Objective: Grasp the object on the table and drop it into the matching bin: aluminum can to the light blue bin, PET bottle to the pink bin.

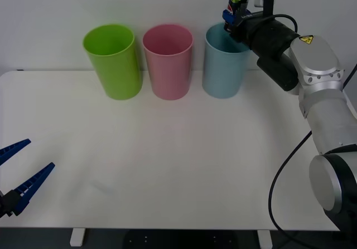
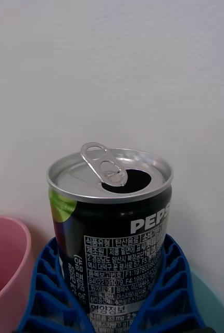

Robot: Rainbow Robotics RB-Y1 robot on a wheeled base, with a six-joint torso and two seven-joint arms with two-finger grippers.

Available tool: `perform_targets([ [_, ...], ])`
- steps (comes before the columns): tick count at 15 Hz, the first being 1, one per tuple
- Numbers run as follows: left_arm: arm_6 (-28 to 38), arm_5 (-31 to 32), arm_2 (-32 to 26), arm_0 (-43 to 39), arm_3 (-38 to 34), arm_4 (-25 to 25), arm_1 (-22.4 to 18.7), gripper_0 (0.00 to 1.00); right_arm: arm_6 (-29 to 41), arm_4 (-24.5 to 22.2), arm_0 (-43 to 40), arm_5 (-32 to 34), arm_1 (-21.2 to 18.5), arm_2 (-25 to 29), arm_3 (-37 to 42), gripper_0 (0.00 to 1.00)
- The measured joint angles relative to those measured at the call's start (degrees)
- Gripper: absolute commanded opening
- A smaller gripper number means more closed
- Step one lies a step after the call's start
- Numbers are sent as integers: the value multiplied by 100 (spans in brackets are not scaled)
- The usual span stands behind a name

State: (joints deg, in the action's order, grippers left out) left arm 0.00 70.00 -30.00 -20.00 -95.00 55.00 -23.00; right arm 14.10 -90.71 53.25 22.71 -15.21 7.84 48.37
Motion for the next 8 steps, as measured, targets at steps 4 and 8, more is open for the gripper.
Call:
perform_targets([
  [4, 0, 0, 0, 0, 0, 0, 0, 100, -59, -2, -5, -4, 1, 21, 4, 100],
  [8, 0, 0, 0, 0, 0, 0, 0, 100, -201, -5, -6, 2, 1, 52, 3, 100],
])
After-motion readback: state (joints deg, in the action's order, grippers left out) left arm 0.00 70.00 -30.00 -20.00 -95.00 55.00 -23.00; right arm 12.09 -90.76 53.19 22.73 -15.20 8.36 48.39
